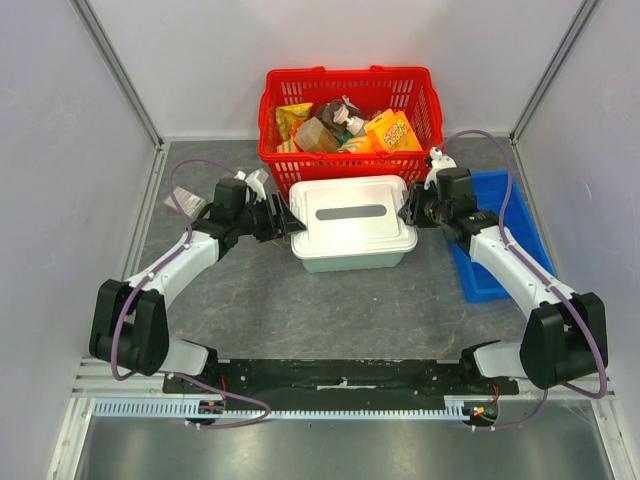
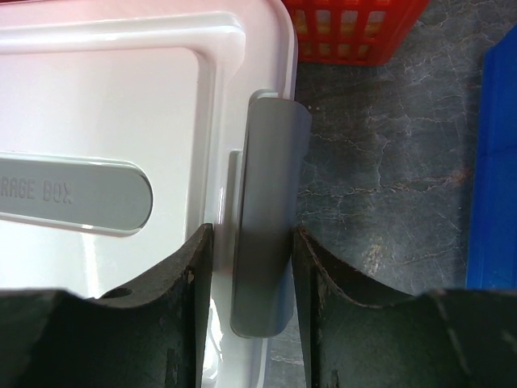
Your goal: Organize the chemistry lab equipment
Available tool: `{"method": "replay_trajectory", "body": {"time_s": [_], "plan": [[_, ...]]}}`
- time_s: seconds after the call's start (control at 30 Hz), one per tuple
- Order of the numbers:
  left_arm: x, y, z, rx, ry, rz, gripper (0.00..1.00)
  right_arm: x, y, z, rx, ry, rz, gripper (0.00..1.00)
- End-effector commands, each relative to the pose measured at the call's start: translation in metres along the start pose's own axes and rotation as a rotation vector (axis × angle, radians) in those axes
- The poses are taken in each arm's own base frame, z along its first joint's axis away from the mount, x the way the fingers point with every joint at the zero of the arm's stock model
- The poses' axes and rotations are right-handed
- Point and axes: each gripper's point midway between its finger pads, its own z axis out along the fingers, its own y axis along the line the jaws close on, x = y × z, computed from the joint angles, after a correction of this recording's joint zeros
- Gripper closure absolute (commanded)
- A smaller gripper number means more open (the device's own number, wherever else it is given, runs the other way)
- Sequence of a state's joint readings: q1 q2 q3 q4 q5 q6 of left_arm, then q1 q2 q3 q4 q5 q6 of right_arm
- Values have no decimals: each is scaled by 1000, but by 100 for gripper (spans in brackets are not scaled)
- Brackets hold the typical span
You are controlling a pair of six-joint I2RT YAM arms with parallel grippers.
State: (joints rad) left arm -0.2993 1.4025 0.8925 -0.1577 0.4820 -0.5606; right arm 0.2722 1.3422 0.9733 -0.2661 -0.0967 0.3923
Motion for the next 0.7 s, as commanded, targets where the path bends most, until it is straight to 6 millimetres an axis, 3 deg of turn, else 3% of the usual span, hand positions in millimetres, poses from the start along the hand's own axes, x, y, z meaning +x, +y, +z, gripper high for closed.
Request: {"method": "replay_trajectory", "body": {"time_s": [0.0, 0.17, 0.33, 0.67], "plan": [[-4, -1, 11, -5, -8, 56, 34, 25, 18, -1, -83, 94, -8, 68], [-8, -3, 10, -160, 0, 172, 49, 27, 20, -1, -93, 96, -6, 68], [0, -1, 13, -314, 38, 258, 64, 31, 23, 2, -105, 104, -8, 68], [8, 1, 23, -445, 66, 338, 96, 30, 26, 1, -115, 98, 3, 68]]}}
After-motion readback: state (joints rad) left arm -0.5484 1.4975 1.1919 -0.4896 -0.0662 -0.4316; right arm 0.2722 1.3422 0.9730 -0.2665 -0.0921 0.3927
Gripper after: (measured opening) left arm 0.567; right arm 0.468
